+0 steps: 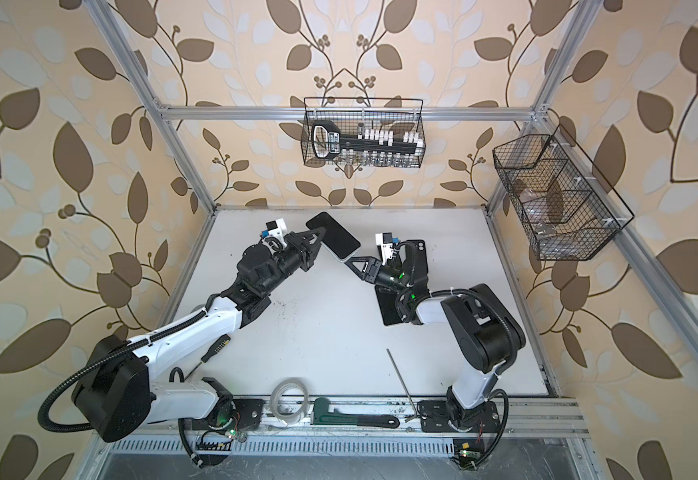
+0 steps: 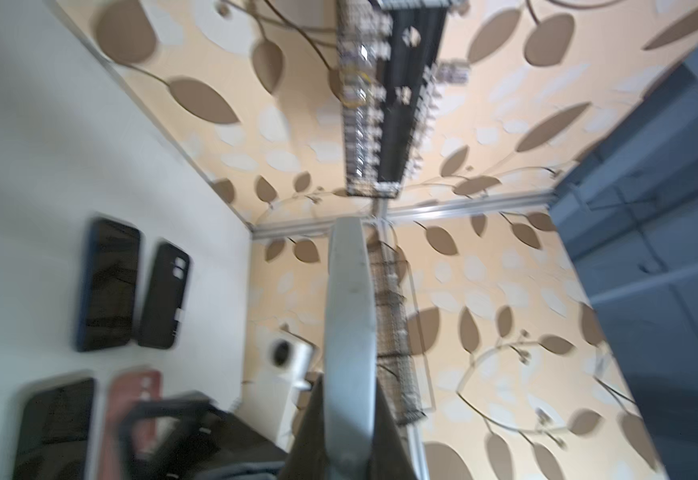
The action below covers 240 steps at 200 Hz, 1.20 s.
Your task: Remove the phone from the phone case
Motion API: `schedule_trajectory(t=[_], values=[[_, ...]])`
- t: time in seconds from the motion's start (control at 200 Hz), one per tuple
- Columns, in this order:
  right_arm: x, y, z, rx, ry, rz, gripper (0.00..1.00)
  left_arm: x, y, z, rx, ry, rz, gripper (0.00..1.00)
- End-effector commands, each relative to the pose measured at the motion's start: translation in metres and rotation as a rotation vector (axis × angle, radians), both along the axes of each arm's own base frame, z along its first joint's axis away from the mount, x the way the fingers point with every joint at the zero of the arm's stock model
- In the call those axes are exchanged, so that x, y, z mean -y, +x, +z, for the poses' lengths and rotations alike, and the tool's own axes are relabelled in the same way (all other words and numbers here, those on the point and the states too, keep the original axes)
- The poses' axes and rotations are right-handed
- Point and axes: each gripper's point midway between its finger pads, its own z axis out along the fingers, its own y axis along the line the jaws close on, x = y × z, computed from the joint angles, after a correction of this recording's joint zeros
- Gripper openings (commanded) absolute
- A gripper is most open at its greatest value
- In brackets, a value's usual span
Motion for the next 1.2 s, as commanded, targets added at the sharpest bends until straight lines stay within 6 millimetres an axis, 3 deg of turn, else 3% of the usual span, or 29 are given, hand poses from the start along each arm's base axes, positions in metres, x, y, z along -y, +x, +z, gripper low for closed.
schedule_trajectory(t=[0.0,0.21,0.46,0.625,0.79,1.195], values=[[-0.001,0.009,-0.025,-0.1,-0.014,-0.043,0.58,0.002,-0.051,0.105,0.268,-0.217,-0.171,0.0],[0.005,0.004,-0.028,-0.093,-0.006,-0.065,0.57,-0.001,-0.05,0.097,0.276,-0.128,-0.126,0.0],[0.012,-0.028,-0.011,-0.028,-0.103,0.003,0.61,-0.017,-0.041,0.084,0.296,0.068,-0.002,0.0],[0.014,-0.054,0.02,0.068,-0.165,0.074,0.68,-0.029,-0.028,0.071,0.282,0.144,0.053,0.0],[0.016,-0.074,0.054,0.148,-0.159,0.124,0.68,-0.028,-0.019,0.061,0.259,0.154,0.061,0.0],[0.005,-0.091,0.107,0.256,-0.067,0.187,0.68,-0.024,-0.014,0.056,0.237,0.134,0.045,0.0]])
